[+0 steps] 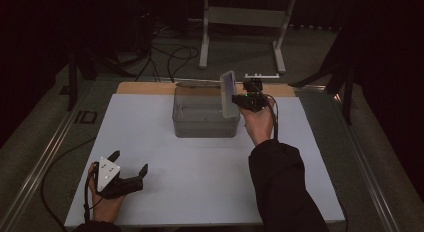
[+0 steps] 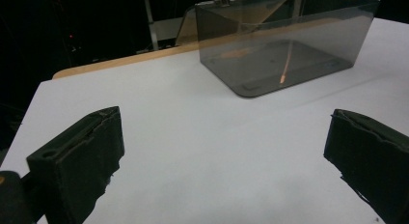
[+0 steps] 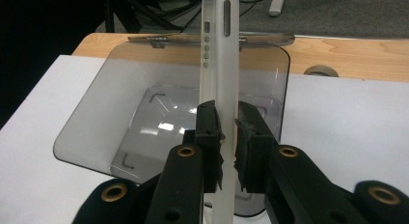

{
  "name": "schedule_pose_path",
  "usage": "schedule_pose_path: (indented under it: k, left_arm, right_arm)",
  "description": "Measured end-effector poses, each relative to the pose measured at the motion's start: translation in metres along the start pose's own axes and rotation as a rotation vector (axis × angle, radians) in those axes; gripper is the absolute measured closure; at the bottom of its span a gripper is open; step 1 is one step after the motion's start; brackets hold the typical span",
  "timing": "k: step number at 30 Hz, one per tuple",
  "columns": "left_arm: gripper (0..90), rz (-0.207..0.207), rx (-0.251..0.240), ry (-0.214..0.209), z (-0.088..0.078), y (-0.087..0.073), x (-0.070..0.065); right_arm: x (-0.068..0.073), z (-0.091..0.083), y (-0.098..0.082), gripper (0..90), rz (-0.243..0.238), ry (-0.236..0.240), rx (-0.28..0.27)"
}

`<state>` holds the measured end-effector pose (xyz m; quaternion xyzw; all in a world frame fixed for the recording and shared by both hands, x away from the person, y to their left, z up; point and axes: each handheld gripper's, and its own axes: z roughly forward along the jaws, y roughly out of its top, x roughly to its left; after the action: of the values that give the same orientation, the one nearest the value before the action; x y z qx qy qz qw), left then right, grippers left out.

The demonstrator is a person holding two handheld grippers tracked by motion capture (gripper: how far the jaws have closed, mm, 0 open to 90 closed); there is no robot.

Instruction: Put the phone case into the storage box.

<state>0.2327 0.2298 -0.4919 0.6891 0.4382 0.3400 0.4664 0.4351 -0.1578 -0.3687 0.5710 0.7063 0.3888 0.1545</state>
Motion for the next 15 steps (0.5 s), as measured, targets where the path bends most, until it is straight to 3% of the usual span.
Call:
schedule_pose_path:
  k: [15]
  left_arm:
    - [1.1, 0.002, 0.002, -0.001, 0.0004, -0.0001, -0.0004]
  right_arm:
    - [-0.0047, 0.0082, 0.0005, 81.3, 0.010, -0.030, 0.017]
